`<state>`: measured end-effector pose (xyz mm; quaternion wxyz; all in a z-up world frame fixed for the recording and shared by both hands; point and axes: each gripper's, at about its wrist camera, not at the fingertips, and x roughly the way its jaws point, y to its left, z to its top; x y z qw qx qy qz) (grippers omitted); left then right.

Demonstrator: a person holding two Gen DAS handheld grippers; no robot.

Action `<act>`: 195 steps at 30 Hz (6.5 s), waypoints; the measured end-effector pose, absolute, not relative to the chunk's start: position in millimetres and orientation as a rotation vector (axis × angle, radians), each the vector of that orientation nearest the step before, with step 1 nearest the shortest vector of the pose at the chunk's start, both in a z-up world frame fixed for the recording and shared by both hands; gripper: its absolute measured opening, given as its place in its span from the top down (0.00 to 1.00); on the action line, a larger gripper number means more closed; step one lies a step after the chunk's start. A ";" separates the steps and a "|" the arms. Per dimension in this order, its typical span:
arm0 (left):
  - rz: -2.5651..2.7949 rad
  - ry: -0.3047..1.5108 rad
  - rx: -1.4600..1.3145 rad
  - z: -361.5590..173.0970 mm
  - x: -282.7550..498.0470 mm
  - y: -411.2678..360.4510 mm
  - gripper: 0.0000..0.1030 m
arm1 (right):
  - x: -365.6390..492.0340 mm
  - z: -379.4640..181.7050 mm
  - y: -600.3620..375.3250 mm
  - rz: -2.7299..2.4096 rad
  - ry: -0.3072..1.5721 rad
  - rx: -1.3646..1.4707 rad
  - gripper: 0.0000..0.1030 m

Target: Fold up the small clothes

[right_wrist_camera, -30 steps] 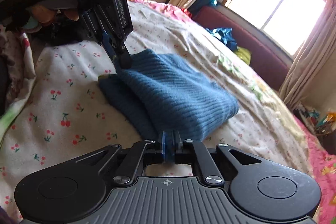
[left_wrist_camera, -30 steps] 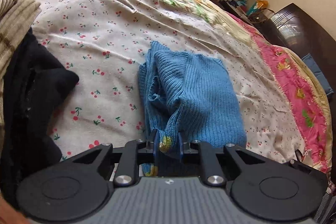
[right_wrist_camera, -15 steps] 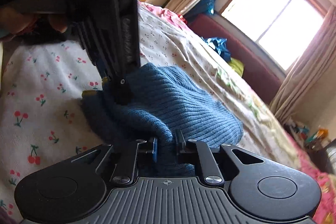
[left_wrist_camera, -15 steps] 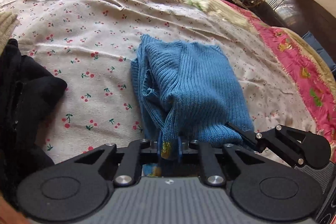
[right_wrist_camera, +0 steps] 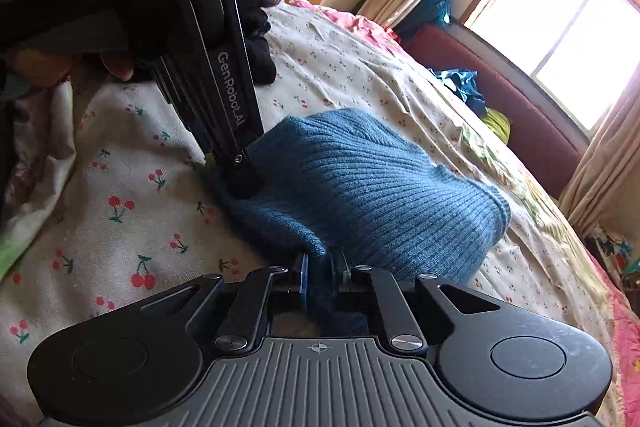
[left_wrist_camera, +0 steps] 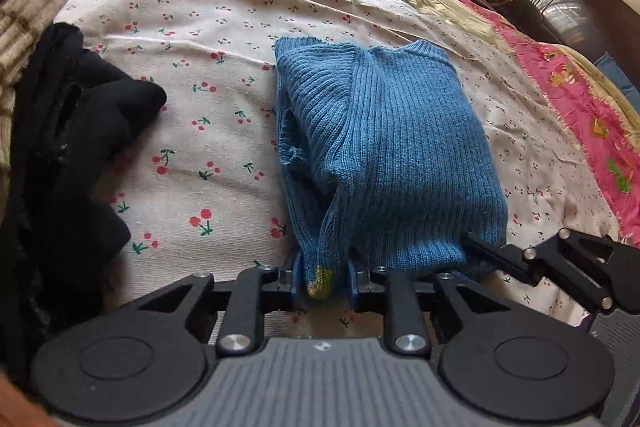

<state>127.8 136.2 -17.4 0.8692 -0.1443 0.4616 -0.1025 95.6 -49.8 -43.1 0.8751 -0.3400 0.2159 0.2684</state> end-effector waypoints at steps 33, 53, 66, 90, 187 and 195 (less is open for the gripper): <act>-0.239 0.755 -0.173 -1.5 167.5 93.9 0.54 | 208.3 10.0 -129.1 0.352 0.594 -0.117 0.64; -0.102 0.788 -0.120 -0.1 133.3 78.8 0.52 | 192.4 -13.4 -138.8 0.264 0.764 -0.014 0.52; -0.061 0.818 -0.104 -2.5 117.8 71.9 0.51 | 163.5 -0.2 -145.7 0.253 0.748 -0.004 0.51; -0.052 0.855 -0.103 -8.2 104.0 74.2 0.49 | 138.4 6.4 -155.2 0.222 0.744 0.004 0.50; -0.323 0.775 -0.011 35.7 155.0 -201.4 0.25 | 100.4 2.0 -443.7 -0.029 0.710 0.354 0.34; -0.278 0.751 -0.017 42.3 120.2 -194.3 0.04 | 66.9 27.8 -405.2 -0.107 0.652 0.275 0.33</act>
